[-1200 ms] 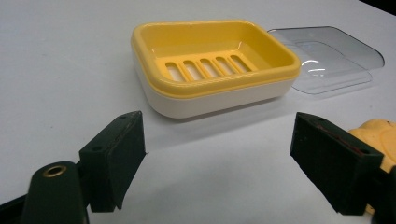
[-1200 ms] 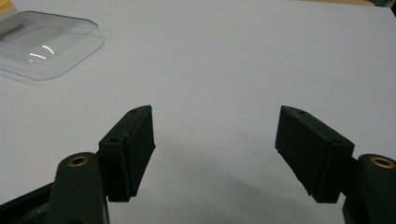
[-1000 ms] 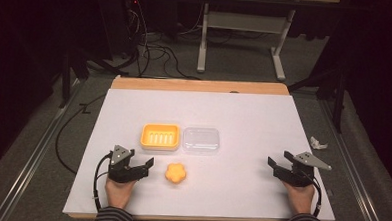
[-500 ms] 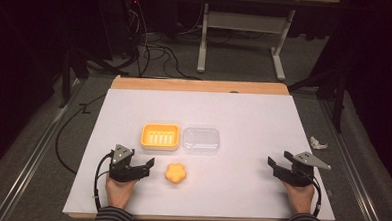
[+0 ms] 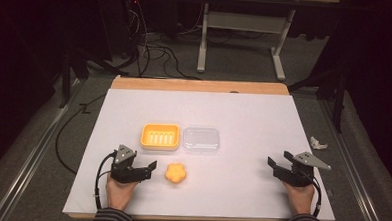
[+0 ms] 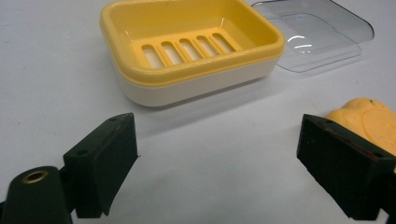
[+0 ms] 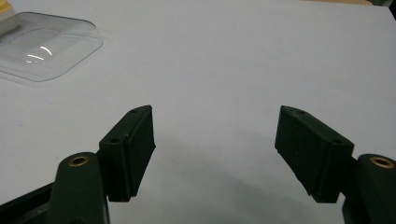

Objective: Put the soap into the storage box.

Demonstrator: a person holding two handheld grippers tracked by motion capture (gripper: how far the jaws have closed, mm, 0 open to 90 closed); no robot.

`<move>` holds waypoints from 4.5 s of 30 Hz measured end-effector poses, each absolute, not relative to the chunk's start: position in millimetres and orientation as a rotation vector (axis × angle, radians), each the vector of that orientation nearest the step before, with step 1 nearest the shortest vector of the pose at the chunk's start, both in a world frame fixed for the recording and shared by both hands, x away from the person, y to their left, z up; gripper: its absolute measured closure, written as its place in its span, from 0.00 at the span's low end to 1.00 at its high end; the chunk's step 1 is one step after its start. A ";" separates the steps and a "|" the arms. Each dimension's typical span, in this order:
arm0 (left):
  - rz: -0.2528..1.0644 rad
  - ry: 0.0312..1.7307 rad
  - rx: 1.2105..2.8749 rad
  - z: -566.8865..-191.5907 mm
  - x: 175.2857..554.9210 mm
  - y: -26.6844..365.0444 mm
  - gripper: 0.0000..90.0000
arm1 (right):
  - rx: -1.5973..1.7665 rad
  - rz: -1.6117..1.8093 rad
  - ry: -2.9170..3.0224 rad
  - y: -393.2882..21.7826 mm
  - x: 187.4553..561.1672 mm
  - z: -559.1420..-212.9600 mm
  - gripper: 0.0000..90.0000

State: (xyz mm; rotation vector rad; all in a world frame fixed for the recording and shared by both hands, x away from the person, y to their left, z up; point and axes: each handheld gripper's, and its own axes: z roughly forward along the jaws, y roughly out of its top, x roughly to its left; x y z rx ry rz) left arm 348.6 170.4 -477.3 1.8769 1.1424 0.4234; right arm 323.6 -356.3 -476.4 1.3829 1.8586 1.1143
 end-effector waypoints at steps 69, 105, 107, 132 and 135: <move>0.403 0.970 2.197 -475.2 333.3 65.8 0.28 | 1.348 1.123 1.852 -355.4 321.0 -476.0 0.32; 0.408 0.938 2.117 -460.8 335.0 88.2 0.29 | 1.352 1.113 1.844 -354.9 321.2 -476.1 0.32; 0.401 0.940 2.110 -459.2 335.9 90.1 0.29 | 1.357 1.116 1.846 -355.0 321.0 -476.0 0.32; 0.473 0.923 2.051 -417.2 354.1 103.3 0.29 | 1.351 1.114 1.845 -354.5 320.8 -476.0 0.32; 0.476 0.927 2.053 -418.6 356.5 102.9 0.29 | 1.344 1.115 1.848 -354.2 320.6 -476.0 0.32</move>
